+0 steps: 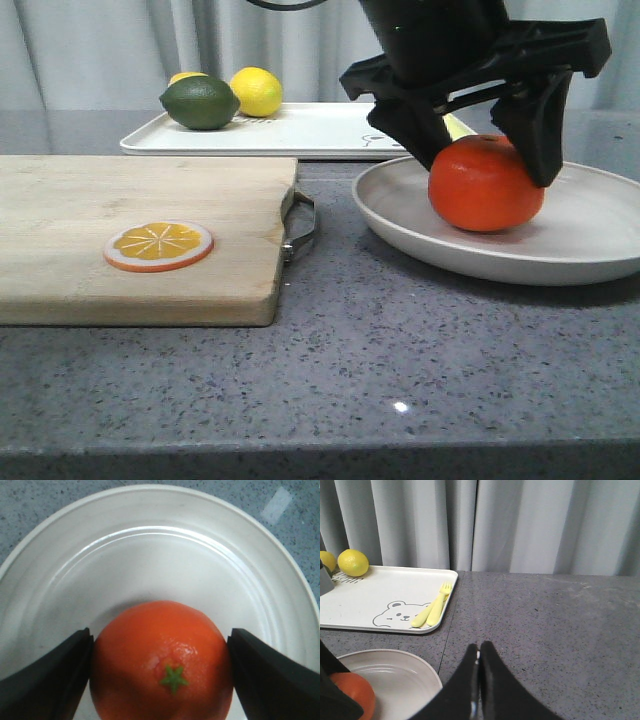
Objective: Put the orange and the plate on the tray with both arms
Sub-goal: 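Lower the orange onto the plate, open the left gripper and lift away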
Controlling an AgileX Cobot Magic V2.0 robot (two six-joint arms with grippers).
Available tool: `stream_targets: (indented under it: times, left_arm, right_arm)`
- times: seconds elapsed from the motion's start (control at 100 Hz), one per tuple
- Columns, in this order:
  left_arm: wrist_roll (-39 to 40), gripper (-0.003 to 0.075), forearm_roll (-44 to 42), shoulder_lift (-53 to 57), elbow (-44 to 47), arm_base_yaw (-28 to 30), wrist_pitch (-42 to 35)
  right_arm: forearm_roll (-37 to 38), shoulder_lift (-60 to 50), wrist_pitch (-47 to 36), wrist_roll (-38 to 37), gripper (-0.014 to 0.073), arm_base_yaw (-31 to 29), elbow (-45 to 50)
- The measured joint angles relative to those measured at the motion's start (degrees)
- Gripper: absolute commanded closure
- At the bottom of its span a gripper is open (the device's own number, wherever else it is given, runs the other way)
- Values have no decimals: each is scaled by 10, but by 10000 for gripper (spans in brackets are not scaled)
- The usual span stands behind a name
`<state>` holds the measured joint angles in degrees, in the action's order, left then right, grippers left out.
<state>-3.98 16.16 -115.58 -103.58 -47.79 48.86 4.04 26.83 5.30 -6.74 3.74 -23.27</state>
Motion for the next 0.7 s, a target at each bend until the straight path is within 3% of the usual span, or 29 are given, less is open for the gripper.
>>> stream_targets:
  times: [0.11, 0.52, 0.61, 0.7]
  left_arm:
    - [0, 139, 0, 0, 0, 0, -1]
    - [0, 144, 0, 0, -51, 0, 10]
    - [0, 169, 0, 0, -71, 0, 21]
    - [0, 246, 0, 1, -78, 0, 27]
  right_arm:
    - [0, 0, 0, 0, 653, 0, 0]
    - [0, 0, 1, 0, 653, 0, 0]
    - [0, 0, 1, 0, 653, 0, 0]
    - [0, 0, 1, 0, 653, 0, 0]
